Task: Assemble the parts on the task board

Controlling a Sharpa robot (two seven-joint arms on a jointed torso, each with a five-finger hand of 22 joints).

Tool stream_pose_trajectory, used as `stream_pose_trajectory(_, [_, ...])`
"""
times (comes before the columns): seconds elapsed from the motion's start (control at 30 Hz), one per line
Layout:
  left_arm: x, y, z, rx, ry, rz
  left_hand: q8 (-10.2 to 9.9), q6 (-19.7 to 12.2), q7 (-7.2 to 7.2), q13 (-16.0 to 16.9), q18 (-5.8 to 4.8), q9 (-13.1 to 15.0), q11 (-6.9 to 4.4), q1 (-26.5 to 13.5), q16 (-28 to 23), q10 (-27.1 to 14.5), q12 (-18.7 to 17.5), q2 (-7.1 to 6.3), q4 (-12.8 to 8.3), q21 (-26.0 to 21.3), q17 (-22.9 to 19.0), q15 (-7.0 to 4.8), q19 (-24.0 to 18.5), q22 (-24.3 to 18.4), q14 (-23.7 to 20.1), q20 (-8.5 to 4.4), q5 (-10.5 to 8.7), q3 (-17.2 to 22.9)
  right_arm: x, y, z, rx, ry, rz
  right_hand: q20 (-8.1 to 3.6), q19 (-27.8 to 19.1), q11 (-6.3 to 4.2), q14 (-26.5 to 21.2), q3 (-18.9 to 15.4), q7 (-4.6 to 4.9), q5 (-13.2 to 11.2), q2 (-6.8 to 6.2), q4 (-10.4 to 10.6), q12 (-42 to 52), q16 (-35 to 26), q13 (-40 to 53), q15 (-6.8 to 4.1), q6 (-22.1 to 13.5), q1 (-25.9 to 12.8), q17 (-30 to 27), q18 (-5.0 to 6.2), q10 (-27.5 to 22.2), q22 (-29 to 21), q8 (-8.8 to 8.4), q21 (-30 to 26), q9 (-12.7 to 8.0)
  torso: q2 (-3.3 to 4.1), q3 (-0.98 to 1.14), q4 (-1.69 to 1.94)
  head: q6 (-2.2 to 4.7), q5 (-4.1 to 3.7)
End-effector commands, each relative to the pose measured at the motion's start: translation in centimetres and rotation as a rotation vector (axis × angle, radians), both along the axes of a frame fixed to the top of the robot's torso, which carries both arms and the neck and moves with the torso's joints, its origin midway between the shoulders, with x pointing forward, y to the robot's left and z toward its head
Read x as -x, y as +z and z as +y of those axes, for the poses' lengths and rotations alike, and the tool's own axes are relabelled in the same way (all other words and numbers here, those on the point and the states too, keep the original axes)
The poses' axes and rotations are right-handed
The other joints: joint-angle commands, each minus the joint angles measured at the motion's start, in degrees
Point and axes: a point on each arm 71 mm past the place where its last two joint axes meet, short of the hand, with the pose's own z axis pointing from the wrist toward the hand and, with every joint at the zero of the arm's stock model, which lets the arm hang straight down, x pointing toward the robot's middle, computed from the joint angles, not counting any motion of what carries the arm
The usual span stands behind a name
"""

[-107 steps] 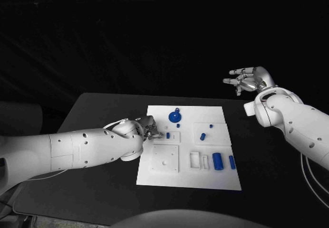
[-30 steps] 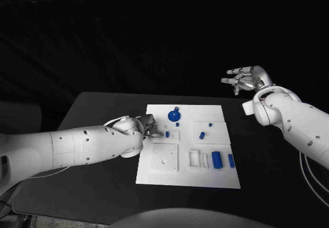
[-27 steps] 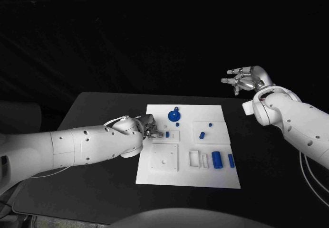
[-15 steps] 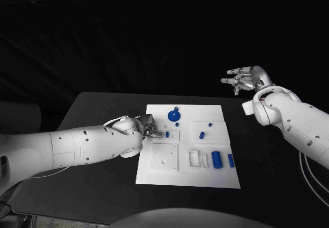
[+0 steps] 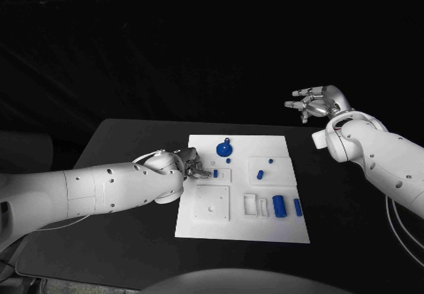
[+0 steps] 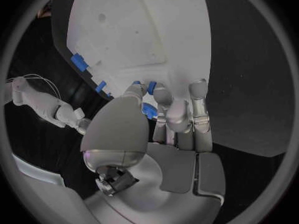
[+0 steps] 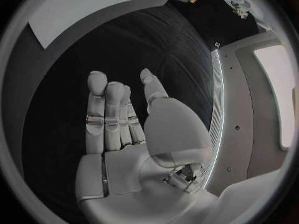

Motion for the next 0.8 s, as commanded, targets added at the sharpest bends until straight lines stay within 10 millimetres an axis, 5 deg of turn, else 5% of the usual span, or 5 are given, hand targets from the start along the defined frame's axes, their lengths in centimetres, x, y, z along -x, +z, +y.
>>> stream_pose_trajectory(0.03, [0.45, -0.79, 0.08, -0.01, 0.003, 0.041, -0.1, -0.2, 0.2, 0.0, -0.49, -10.6, 0.34, -0.4, -0.3, -0.1, 0.2, -0.32, 0.3, -0.2, -0.1, 0.1, 0.0, 1.0, -0.2, 0.09, -0.35, 0.0, -0.01, -0.05, 0.15, 0.007, 0.015, 0.002, 0.02, 0.0, -0.21, -0.4, -0.1, 0.05, 0.0, -0.25, 0.4, 0.1, 0.2, -0.1, 0.11, -0.4, 0.0, -0.1, 0.88, -0.3, 1.7, -0.09, -0.2, 0.0, 0.0, 0.0, -0.03, 0.02, 0.06])
stream_pose_trajectory(0.67, [0.36, -0.74, 0.4, -0.009, 0.01, 0.03, 0.3, -1.3, 0.71, -0.5, -0.23, -10.6, 0.77, -2.4, 0.5, -1.2, 0.3, -2.34, 0.6, -0.2, 1.5, 0.47, 0.0, 1.0, -0.3, 0.44, -1.89, -1.1, -0.02, -0.15, 0.05, 0.009, 0.015, 0.006, 0.03, 0.0, -0.21, -0.4, -0.2, 0.06, 0.6, -0.43, 0.8, 0.1, 0.2, -0.1, 0.12, -0.5, 0.0, -0.1, 0.89, -0.3, 1.7, -0.1, -0.4, 0.0, 0.0, 0.0, -0.02, 0.09, 0.04])
stream_pose_trajectory(0.73, [0.37, -0.74, 0.4, -0.008, 0.009, 0.03, 0.4, -1.5, 0.84, -0.5, -0.17, -10.6, 0.89, -2.9, 0.4, -1.4, 0.5, -2.63, 0.6, -0.3, 1.5, 0.56, -0.1, 1.0, -0.4, 0.52, -3.86, -1.4, -0.02, -0.15, 0.04, 0.009, 0.015, 0.006, 0.03, 0.0, -0.21, -0.4, -0.2, 0.06, 0.6, -0.43, 0.8, 0.1, 0.2, -0.1, 0.12, -0.5, 0.0, -0.1, 0.89, -0.3, 1.7, -0.1, -0.4, 0.0, -0.01, 0.0, -0.02, 0.07, 0.02])
stream_pose_trajectory(0.77, [0.37, -0.74, 0.4, -0.008, 0.008, 0.03, 0.4, -1.6, 0.93, -0.5, -0.15, -10.5, 0.95, -3.2, 0.4, -1.4, 0.5, -2.59, 0.6, -0.3, 1.5, 0.62, -0.1, 1.0, -0.4, 0.55, -6.76, -1.5, -0.02, -0.15, 0.03, 0.009, 0.014, 0.006, 0.03, 0.0, -0.21, -0.4, -0.2, 0.06, 0.6, -0.43, 0.8, 0.1, 0.2, -0.1, 0.12, -0.5, 0.0, -0.1, 0.89, -0.3, 1.7, -0.1, -0.4, 0.0, 0.0, 0.0, -0.01, 0.06, 0.02])
stream_pose_trajectory(0.8, [0.37, -0.74, 0.41, -0.008, 0.008, 0.031, 0.5, -1.7, 0.96, -0.5, -0.11, -10.5, 1.02, -3.2, 0.4, -1.5, 0.6, -2.74, 0.7, -0.3, 1.6, 0.67, -0.1, 1.0, -0.4, 0.62, -6.89, -1.4, -0.02, -0.15, 0.02, 0.009, 0.014, 0.006, 0.03, 0.0, -0.21, -0.4, -0.2, 0.06, 0.6, -0.43, 0.8, 0.1, 0.2, -0.1, 0.12, -0.5, 0.0, -0.1, 0.89, -0.3, 1.7, -0.1, -0.4, 0.0, 0.0, 0.0, -0.01, 0.06, 0.02])
